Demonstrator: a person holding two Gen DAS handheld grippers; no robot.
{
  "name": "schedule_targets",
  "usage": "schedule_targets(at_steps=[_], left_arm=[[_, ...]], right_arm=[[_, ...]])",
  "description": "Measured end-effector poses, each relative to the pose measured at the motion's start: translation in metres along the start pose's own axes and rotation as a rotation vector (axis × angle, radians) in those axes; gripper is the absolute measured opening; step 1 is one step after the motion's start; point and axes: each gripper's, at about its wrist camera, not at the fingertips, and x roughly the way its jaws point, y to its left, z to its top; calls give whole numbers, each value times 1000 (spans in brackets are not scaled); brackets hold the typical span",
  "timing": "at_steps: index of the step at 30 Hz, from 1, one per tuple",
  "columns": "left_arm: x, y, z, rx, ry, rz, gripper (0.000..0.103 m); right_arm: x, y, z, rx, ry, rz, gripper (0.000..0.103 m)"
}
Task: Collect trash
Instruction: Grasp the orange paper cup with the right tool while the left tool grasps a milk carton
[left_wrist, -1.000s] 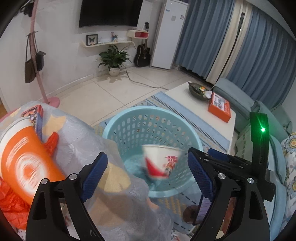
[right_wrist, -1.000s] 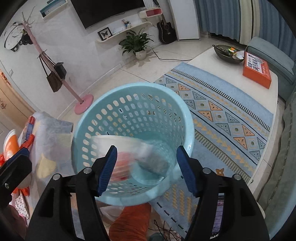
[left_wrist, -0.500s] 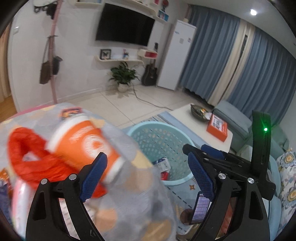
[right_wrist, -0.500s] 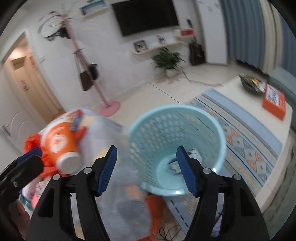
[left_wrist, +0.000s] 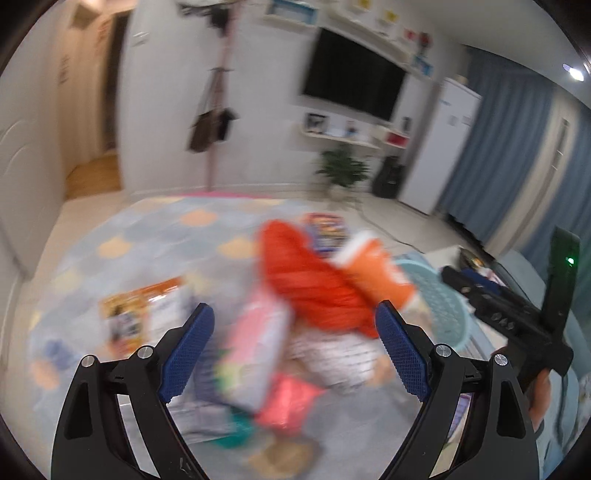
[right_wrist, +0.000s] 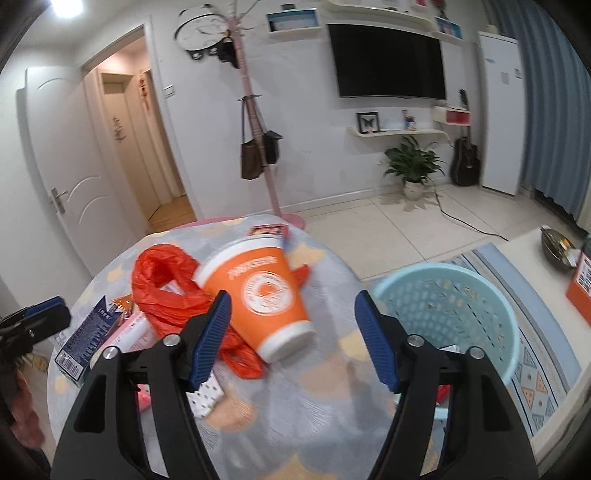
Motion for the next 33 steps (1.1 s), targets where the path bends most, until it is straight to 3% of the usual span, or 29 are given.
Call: schedule_targets(at_steps=[5,11,17,22,25,27,33], left_arm=[[-7,58,-3,-107,33,51,87],[8,96,-14,-196,129,-10,87],[38,91,-20,-193,204,-17,86],[54,84,-25,-154,257,8,75],[53,83,-26,-146,247,16,71],[52,83,-26,-149,249,18,60],[50,83,-25,-156,230,15,59]], right_arm=[[26,11,4,-21,36,27,77],[53,19,5,-75,78,37,85],[74,24,0,-97,122,58,86],[85,22,-2,-97,158,79,87],[92,19,-3,-77,175,99,87],[95,18,-3,-67,184,114,87],[97,23,-6,-75,196,136,87]])
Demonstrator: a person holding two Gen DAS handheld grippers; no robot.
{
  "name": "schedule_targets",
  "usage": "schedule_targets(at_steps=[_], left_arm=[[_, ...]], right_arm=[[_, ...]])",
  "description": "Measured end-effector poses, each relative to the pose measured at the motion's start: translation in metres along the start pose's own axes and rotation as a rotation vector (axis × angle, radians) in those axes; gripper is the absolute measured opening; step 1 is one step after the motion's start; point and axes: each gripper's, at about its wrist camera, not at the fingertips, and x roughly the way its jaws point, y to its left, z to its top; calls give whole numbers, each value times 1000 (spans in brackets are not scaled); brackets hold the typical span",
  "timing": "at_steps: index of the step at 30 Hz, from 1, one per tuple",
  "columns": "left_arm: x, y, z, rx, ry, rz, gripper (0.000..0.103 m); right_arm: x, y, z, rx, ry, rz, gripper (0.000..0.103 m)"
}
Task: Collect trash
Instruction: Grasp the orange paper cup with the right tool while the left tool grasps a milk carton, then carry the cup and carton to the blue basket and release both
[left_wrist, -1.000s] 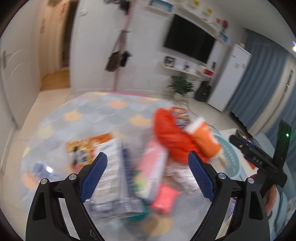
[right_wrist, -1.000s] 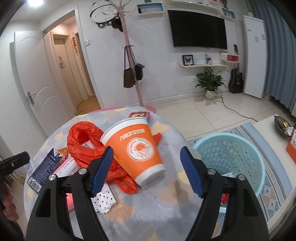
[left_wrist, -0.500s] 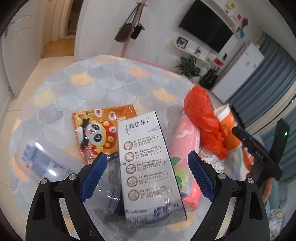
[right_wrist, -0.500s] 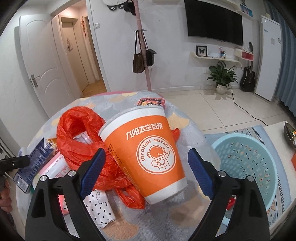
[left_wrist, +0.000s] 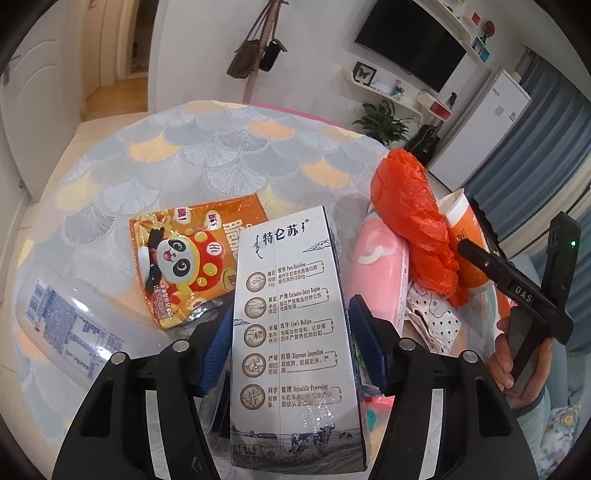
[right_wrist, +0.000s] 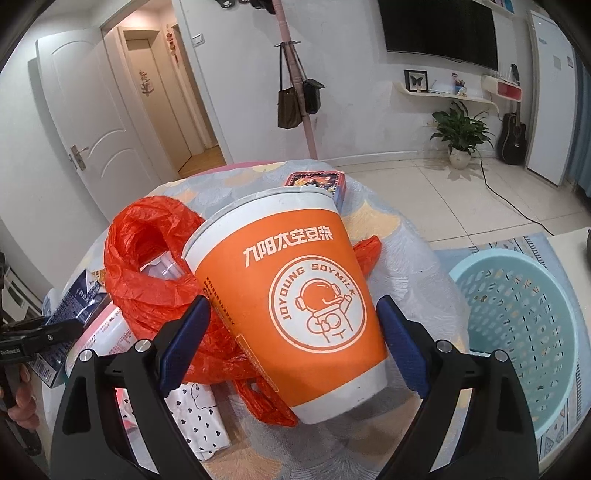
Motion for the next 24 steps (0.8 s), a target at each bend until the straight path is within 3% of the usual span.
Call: schedule_targets(at_steps=[6,16,24], left_arm=[[-14,-7,2,-3,-52,-29,59],[-42,-32,9,48,-157,-74,59],[-52,-77,24,134,-223,-132,59]], right_arm=[[-3,5,-4,-33,5,-3,72],[-34,14,-9,-53,-87,-15,71],[-82,2,-2,-15,-201,-74,71]])
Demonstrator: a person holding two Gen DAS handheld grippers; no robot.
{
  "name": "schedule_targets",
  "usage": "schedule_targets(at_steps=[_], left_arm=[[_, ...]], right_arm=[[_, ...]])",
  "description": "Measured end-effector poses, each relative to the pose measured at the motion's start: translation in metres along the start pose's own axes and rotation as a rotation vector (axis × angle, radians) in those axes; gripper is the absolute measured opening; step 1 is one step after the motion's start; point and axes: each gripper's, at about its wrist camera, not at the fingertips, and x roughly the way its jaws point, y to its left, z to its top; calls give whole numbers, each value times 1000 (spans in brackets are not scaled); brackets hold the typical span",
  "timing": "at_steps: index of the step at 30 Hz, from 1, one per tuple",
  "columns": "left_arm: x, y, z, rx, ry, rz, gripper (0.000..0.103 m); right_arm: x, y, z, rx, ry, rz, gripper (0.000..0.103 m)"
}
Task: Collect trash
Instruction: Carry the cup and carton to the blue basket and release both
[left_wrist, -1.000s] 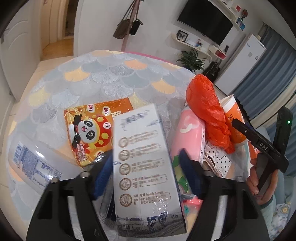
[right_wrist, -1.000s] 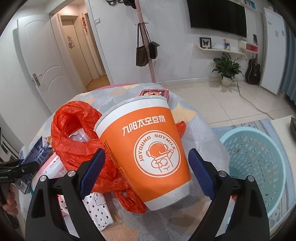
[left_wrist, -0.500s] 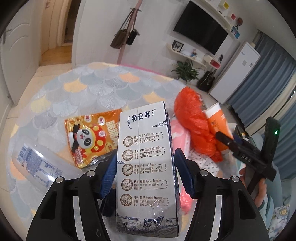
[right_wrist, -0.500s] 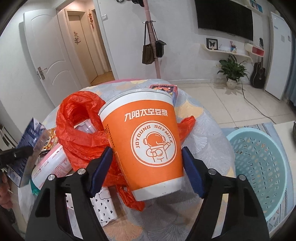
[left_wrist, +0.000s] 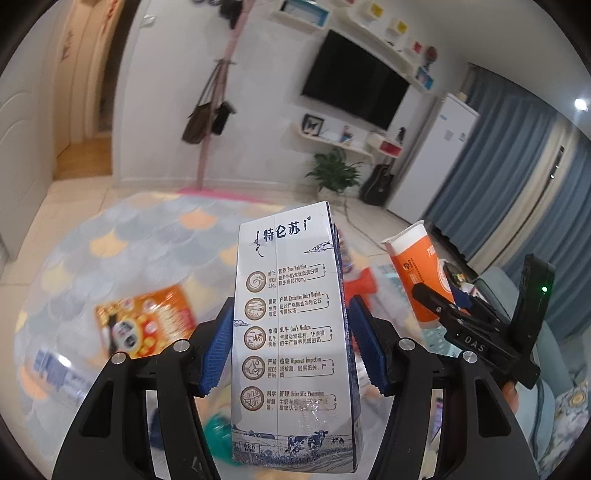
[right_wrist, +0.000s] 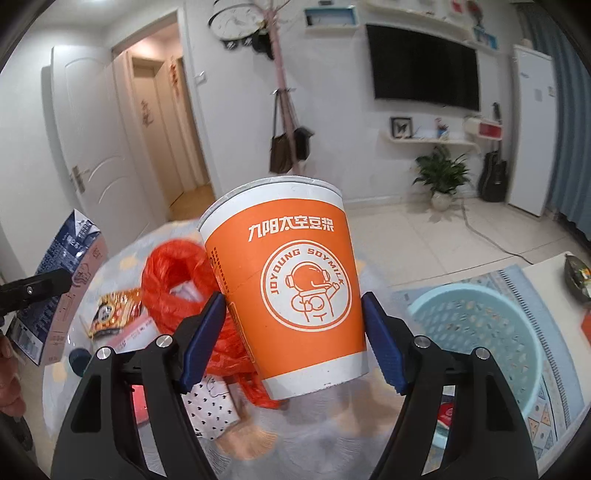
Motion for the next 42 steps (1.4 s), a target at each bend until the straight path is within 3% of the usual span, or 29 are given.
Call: schedule_targets(at_steps=[8,13,22,28,36,42], left_arm=[[33,-62,18,91,-2,-80,59],[64,-109,27,142,15,-150,59],[137,-176,22,209,103,-208,59],[192,-205,5,232,203,-203,59],[243,-220,-22,242,302,-190,59],[251,-223,-31,249,333,-188,64]], right_arm=[[-55,-51,7,83,-103,-147,71],[-68,-94,4,166,-108,-216,71],[-37,-183,-25,400,45,-334,71],[-10,-232,-54,533,165,-354,71],[6,-252,-81,573,218,-362,71],[11,-258,-85,577,230,-361,73]])
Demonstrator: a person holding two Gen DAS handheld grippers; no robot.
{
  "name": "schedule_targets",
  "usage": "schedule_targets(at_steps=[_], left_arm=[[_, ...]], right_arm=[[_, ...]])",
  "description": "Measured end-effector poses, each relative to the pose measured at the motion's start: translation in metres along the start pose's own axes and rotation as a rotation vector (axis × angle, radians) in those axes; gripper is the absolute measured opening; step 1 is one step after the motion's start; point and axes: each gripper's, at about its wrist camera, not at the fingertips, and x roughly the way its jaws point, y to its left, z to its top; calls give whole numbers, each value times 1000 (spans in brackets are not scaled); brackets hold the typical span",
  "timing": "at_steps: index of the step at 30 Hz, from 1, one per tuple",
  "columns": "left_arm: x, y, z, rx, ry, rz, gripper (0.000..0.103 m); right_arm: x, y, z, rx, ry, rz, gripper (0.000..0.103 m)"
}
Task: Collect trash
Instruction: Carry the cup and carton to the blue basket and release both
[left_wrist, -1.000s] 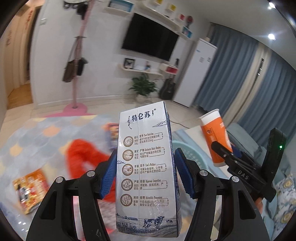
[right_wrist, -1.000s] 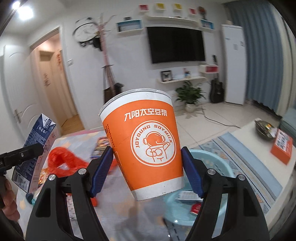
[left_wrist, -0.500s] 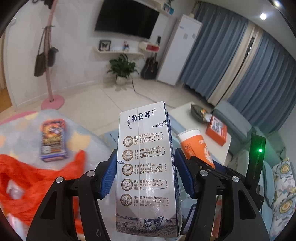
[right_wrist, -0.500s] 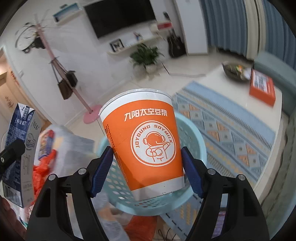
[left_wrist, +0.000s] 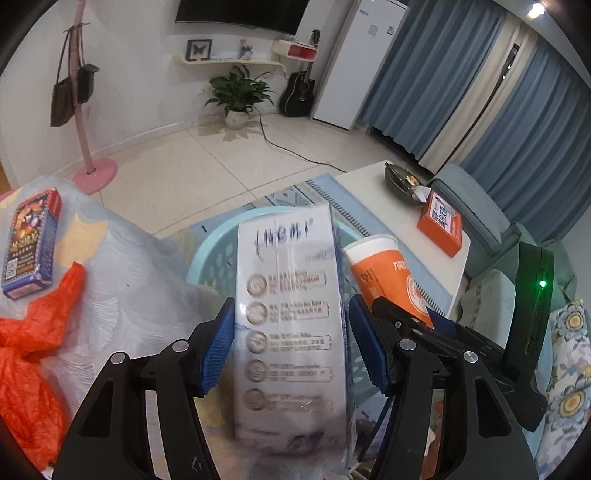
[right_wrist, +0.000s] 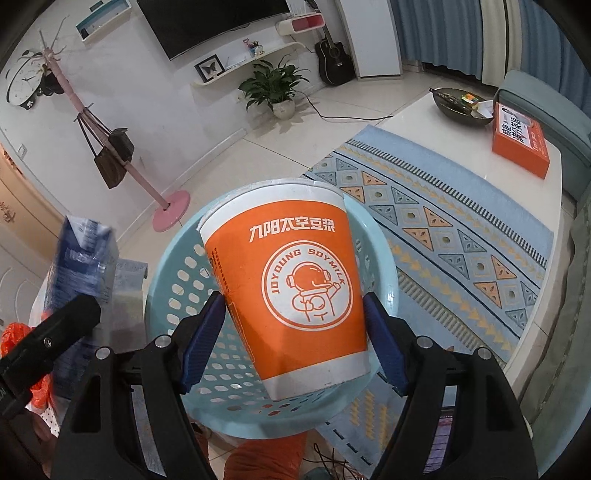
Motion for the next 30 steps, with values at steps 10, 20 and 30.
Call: schedule_targets(at_steps=[10,20,30], left_arm=[[-27,4,-8,-4,-42,1,71],[-79,21,-29,-44,-120,-8,71],[-152,48,-58,-70,-223,27,71]], right_arm=[[-5,0,0,31,5,38,73],[-35,42,-11,-77,-40,54,73],[-78,118,-32,-226,-102,115,73]])
